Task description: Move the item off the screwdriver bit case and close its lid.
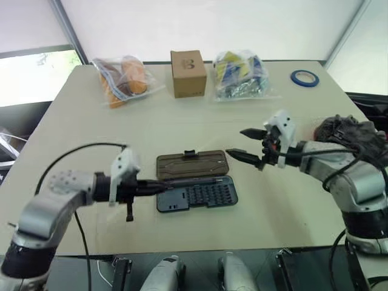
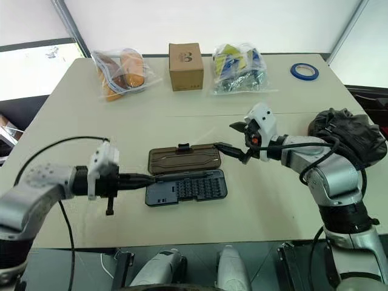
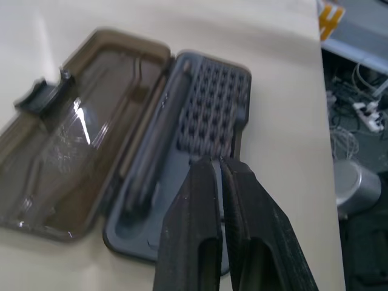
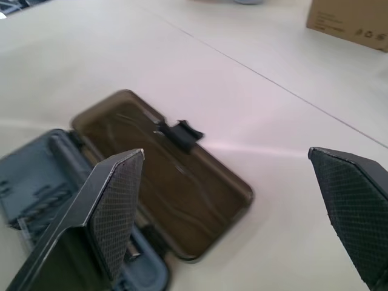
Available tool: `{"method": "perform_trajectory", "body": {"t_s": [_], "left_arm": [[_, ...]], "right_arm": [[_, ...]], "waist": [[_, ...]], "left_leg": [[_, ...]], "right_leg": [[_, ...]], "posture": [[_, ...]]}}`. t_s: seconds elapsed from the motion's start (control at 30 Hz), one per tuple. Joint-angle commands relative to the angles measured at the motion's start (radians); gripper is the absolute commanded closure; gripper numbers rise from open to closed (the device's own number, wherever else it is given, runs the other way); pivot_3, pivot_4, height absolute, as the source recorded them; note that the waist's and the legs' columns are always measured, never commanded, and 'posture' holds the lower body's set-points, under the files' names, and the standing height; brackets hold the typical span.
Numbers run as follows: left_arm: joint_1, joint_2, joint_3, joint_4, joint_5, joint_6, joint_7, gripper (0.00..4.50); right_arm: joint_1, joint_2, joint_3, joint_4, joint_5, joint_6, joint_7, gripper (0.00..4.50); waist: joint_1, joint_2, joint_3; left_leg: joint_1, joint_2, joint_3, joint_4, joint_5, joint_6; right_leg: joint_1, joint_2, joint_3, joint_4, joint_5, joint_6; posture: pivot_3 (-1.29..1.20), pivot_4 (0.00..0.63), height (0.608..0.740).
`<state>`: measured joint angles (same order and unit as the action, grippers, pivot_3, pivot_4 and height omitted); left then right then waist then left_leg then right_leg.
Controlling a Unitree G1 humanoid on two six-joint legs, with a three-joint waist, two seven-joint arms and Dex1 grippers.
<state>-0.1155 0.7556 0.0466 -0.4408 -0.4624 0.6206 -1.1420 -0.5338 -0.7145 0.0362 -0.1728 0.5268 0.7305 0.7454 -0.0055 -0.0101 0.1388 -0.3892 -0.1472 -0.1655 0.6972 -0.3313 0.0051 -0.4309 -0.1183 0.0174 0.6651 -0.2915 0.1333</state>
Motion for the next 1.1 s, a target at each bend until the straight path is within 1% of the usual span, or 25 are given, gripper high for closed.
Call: {"method": "perform_trajectory", "body": {"t_s": [0.03,0.07,0.17,0.3,0.33,0.5,0.8,0.9,1.0,1.03,1.1], "left_arm": [[0.009,0.013,-0.036,0.022,0.045,-0.09,0.005,4.43],[0.006,0.013,-0.045,0.037,0.051,-0.102,0.006,4.43],[-0.011,0.02,-0.11,0.101,0.13,-0.187,0.01,4.43],[-0.042,0.056,-0.242,0.203,0.322,-0.346,0.023,4.43],[-0.046,0.062,-0.259,0.219,0.348,-0.376,0.023,4.43],[-0.055,0.041,-0.292,0.262,0.39,-0.415,0.063,4.43],[-0.036,0.008,-0.294,0.259,0.391,-0.425,0.12,4.43],[-0.029,0.0,-0.29,0.245,0.387,-0.415,0.138,4.5],[-0.017,-0.003,-0.281,0.236,0.383,-0.406,0.156,4.5],[-0.013,-0.003,-0.279,0.234,0.381,-0.404,0.161,4.5],[-0.01,-0.005,-0.278,0.232,0.381,-0.403,0.17,4.5]], "right_arm": [[-0.088,0.025,0.022,0.086,-0.059,-0.06,0.024,0.0],[-0.103,0.029,0.031,0.111,-0.076,-0.07,0.03,0.0],[-0.148,0.045,0.068,0.177,-0.124,-0.089,0.048,0.0],[-0.19,0.056,0.165,0.255,-0.222,-0.13,0.098,0.0],[-0.194,0.059,0.175,0.267,-0.236,-0.141,0.109,0.0],[-0.26,0.093,0.244,0.375,-0.298,-0.16,0.187,0.0],[-0.487,0.242,0.354,0.827,-0.483,-0.296,0.256,0.0],[-0.497,0.256,0.383,0.899,-0.532,-0.347,0.304,0.88],[-0.486,0.265,0.407,0.932,-0.565,-0.376,0.36,2.34],[-0.484,0.271,0.411,0.945,-0.575,-0.385,0.37,2.96],[-0.482,0.283,0.413,0.974,-0.595,-0.4,0.379,4.02]], "waist": [[-0.002,0.0,0.0],[-0.003,0.0,0.0],[-0.004,0.001,0.0],[-0.006,0.001,0.0],[-0.006,0.001,0.0],[-0.007,0.006,-0.002],[-0.008,0.008,-0.003],[-0.005,0.008,-0.003],[-0.006,0.008,-0.003],[-0.006,0.008,-0.003],[-0.007,0.009,-0.005]], "left_leg": [[0.0,0.0,0.0,0.0,0.0,0.0],[0.0,0.0,0.001,0.0,0.0,0.0],[0.0,0.0,0.0,-0.001,0.0,0.0],[0.0,0.0,0.0,-0.001,0.0,0.0],[0.0,0.0,0.0,-0.001,0.0,0.0],[0.001,0.0,0.001,-0.001,0.0,0.0],[0.006,0.0,0.001,-0.003,0.0,0.0],[0.009,0.0,0.001,-0.005,0.0,0.0],[0.01,-0.001,0.001,-0.005,0.0,0.0],[0.012,-0.001,0.001,-0.006,0.0,0.0],[0.017,-0.001,0.001,-0.009,0.0,0.0]], "right_leg": [[0.0,0.0,0.0,0.0,0.0,0.0],[0.0,0.0,0.0,-0.001,0.0,0.0],[0.0,0.0,0.0,-0.001,0.0,0.0],[-0.001,0.0,0.0,-0.001,0.0,0.0],[0.0,0.0,0.0,-0.001,0.0,0.0],[0.0,0.0,0.0,-0.001,0.0,0.0],[0.003,0.0,0.0,0.0,0.0,0.0],[0.005,0.0,0.0,0.0,0.0,0.0],[0.006,-0.001,0.0,0.0,0.0,0.0],[0.008,-0.001,0.001,0.0,0.0,0.0],[0.012,-0.001,0.001,-0.001,0.0,0.0]], "posture": [[0.0,0.15,0.74],[0.0,0.15,0.74],[0.0,0.15,0.74],[0.0,0.15,0.74],[0.0,0.15,0.74],[0.0,0.15,0.74],[0.0,0.15,0.74],[0.0,0.15,0.74],[0.0,0.15,0.74],[0.0,0.15,0.74],[0.0,0.15,0.74]]}}
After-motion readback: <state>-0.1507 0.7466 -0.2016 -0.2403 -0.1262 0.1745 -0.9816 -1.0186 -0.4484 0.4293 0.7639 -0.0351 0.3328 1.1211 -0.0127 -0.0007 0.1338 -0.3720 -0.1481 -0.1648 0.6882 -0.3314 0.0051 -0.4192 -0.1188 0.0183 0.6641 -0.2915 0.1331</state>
